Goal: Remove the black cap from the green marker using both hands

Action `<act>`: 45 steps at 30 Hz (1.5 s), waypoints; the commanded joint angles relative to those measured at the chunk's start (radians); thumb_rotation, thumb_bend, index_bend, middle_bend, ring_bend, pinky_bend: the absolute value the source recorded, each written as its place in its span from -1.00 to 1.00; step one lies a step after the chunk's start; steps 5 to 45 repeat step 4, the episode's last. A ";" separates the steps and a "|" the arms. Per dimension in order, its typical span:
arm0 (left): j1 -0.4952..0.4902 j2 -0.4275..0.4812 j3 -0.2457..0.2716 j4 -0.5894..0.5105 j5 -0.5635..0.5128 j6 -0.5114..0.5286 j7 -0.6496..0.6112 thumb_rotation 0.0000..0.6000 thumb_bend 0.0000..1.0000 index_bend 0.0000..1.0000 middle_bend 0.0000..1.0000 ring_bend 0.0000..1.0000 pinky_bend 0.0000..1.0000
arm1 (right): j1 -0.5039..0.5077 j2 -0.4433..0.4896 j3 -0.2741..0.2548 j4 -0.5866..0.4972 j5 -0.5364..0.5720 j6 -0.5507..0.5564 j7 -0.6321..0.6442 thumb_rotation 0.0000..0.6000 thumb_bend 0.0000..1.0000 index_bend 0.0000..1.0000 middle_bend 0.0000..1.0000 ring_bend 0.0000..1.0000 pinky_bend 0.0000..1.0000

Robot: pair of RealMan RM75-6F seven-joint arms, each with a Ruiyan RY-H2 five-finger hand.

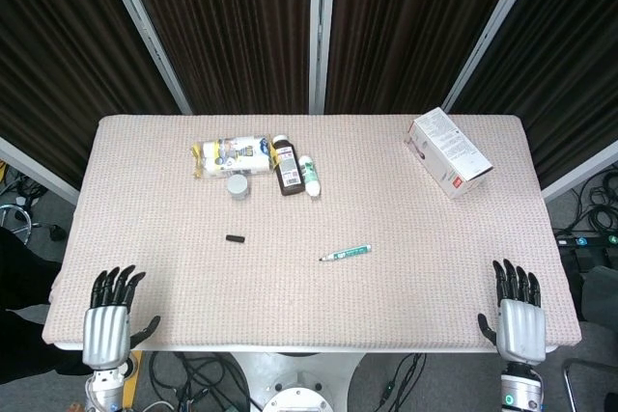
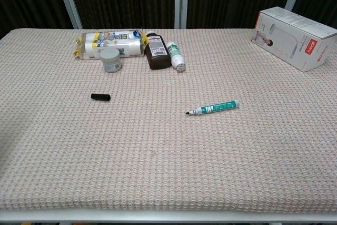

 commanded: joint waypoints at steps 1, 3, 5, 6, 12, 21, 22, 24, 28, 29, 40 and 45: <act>0.006 0.025 -0.012 -0.032 -0.028 -0.072 -0.009 1.00 -0.95 -0.56 -0.71 -0.80 -0.80 | -0.003 0.014 0.015 -0.011 -0.007 -0.027 -0.016 1.00 -0.71 -0.97 -0.94 -1.00 -1.00; 0.001 0.040 -0.018 -0.060 -0.031 -0.100 0.000 1.00 -0.95 -0.56 -0.70 -0.80 -0.81 | -0.001 0.022 0.023 -0.026 -0.014 -0.039 -0.029 1.00 -0.71 -0.97 -0.94 -1.00 -1.00; 0.000 0.047 -0.023 -0.074 -0.033 -0.113 0.010 1.00 -0.95 -0.56 -0.70 -0.80 -0.80 | 0.000 0.027 0.030 -0.033 -0.017 -0.045 -0.036 1.00 -0.71 -0.97 -0.94 -1.00 -1.00; 0.000 0.047 -0.023 -0.074 -0.033 -0.113 0.010 1.00 -0.95 -0.56 -0.70 -0.80 -0.80 | 0.000 0.027 0.030 -0.033 -0.017 -0.045 -0.036 1.00 -0.71 -0.97 -0.94 -1.00 -1.00; 0.000 0.047 -0.023 -0.074 -0.033 -0.113 0.010 1.00 -0.95 -0.56 -0.70 -0.80 -0.80 | 0.000 0.027 0.030 -0.033 -0.017 -0.045 -0.036 1.00 -0.71 -0.97 -0.94 -1.00 -1.00; 0.000 0.047 -0.023 -0.074 -0.033 -0.113 0.010 1.00 -0.95 -0.56 -0.70 -0.80 -0.80 | 0.000 0.027 0.030 -0.033 -0.017 -0.045 -0.036 1.00 -0.71 -0.97 -0.94 -1.00 -1.00; 0.000 0.047 -0.023 -0.074 -0.033 -0.113 0.010 1.00 -0.95 -0.56 -0.70 -0.80 -0.80 | 0.000 0.027 0.030 -0.033 -0.017 -0.045 -0.036 1.00 -0.71 -0.97 -0.94 -1.00 -1.00; 0.000 0.047 -0.023 -0.074 -0.033 -0.113 0.010 1.00 -0.95 -0.56 -0.70 -0.80 -0.80 | 0.000 0.027 0.030 -0.033 -0.017 -0.045 -0.036 1.00 -0.71 -0.97 -0.94 -1.00 -1.00; 0.000 0.047 -0.023 -0.074 -0.033 -0.113 0.010 1.00 -0.95 -0.56 -0.70 -0.80 -0.80 | 0.000 0.027 0.030 -0.033 -0.017 -0.045 -0.036 1.00 -0.71 -0.97 -0.94 -1.00 -1.00; 0.000 0.047 -0.023 -0.074 -0.033 -0.113 0.010 1.00 -0.95 -0.56 -0.70 -0.80 -0.80 | 0.000 0.027 0.030 -0.033 -0.017 -0.045 -0.036 1.00 -0.71 -0.97 -0.94 -1.00 -1.00; 0.000 0.047 -0.023 -0.074 -0.033 -0.113 0.010 1.00 -0.95 -0.56 -0.70 -0.80 -0.80 | 0.000 0.027 0.030 -0.033 -0.017 -0.045 -0.036 1.00 -0.71 -0.97 -0.94 -1.00 -1.00; 0.000 0.047 -0.023 -0.074 -0.033 -0.113 0.010 1.00 -0.95 -0.56 -0.70 -0.80 -0.80 | 0.000 0.027 0.030 -0.033 -0.017 -0.045 -0.036 1.00 -0.71 -0.97 -0.94 -1.00 -1.00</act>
